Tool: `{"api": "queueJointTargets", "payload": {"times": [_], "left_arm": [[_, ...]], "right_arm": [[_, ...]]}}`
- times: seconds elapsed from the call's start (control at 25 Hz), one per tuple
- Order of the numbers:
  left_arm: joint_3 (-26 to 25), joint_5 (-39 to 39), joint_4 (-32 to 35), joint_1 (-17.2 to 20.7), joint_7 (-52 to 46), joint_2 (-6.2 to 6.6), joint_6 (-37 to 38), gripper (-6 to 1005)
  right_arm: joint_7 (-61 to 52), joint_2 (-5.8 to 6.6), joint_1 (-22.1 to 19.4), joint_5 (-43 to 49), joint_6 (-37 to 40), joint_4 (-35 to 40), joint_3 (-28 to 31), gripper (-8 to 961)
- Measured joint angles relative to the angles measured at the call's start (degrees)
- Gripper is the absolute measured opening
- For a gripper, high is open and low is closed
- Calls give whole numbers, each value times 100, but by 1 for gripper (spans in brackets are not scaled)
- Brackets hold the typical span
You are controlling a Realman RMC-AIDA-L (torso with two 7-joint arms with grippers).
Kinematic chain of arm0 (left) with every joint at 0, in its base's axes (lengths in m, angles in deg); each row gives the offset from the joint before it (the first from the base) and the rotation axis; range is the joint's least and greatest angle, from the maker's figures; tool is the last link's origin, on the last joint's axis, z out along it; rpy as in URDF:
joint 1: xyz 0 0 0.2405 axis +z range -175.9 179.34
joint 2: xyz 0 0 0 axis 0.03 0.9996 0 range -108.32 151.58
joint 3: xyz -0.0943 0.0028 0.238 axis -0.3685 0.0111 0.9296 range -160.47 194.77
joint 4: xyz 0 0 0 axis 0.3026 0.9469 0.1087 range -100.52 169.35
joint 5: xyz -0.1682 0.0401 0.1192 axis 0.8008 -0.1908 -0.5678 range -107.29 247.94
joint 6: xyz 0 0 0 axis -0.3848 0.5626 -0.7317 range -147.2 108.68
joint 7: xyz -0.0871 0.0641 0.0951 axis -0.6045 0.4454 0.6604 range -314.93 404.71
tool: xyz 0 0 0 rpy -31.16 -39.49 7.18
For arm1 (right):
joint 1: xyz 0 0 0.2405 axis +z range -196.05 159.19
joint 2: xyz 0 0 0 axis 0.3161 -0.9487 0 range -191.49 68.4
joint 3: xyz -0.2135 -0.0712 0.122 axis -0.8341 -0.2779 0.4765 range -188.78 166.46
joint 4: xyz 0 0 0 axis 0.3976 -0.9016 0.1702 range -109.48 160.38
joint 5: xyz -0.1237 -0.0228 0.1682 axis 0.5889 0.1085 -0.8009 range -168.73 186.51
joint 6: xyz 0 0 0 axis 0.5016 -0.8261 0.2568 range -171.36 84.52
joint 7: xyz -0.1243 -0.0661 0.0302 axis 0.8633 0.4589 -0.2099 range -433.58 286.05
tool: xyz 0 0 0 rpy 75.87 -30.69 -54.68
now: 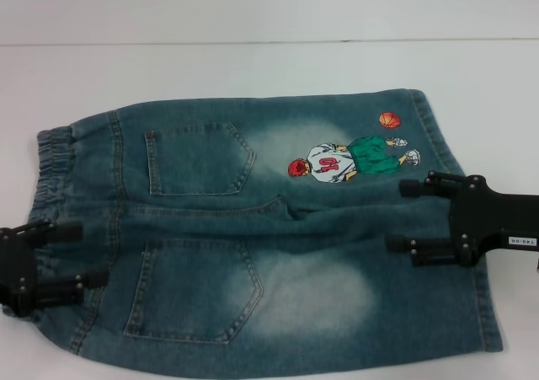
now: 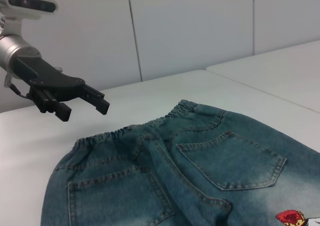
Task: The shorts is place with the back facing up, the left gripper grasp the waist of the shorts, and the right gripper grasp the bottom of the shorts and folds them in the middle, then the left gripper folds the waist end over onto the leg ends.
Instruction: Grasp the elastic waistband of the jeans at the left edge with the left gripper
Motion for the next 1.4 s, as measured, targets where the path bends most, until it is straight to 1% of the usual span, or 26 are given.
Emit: {"api": "queueJointTargets", "payload": {"times": [1.04,1.28,1.4], "left_arm": [[0,0,81,9,-144,-18,51,906],[14,-34,389,38,-502,-31,62,905],[60,-293,866,74,-950,-98,8,905]], "right_arm": [[-15,-1,0,4,11,8,22,915],[-15,0,-14,2,19,47,26,915],[-15,3,-15,0,35,52,26,915]]}}
